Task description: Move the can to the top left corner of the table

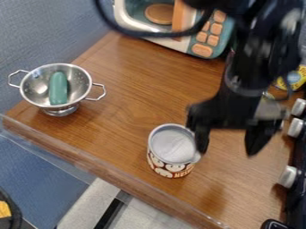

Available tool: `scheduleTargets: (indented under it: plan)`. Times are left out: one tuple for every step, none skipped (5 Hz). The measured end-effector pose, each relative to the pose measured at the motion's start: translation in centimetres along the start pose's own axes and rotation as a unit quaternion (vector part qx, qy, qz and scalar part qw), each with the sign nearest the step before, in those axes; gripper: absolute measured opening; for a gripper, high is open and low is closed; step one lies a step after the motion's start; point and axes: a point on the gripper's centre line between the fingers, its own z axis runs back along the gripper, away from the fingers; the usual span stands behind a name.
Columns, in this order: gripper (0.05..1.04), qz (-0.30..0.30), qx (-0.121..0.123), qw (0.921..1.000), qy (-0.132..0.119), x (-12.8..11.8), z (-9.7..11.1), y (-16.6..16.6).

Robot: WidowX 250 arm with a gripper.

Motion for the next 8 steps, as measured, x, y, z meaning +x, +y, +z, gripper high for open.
scheduleTargets:
  plan:
    - [1.0, 0.001, 0.0, 1.0, 0.004, -1.4, -0.2, 1.5]
    - [1.0, 0.007, 0.023, 0.9997, 0.012, -2.3, -1.0, 3.1]
    - [0.999, 0.02, 0.026, 0.9992, 0.023, -3.0, -0.7, 3.9]
    - [0.999, 0.033, 0.041, 0.9982, 0.03, -3.6, -1.0, 4.7]
    - [0.999, 0.047, 0.045, 0.9977, 0.019, -2.7, -1.3, 5.3]
    - [0.999, 0.065, 0.055, 0.9963, 0.012, -1.6, -2.0, 5.9]
    - [0.999, 0.082, 0.058, 0.9949, 0.002, -0.2, -3.2, 5.5]
    - [0.999, 0.117, 0.054, 0.9916, -0.006, 1.8, -3.6, 5.3]
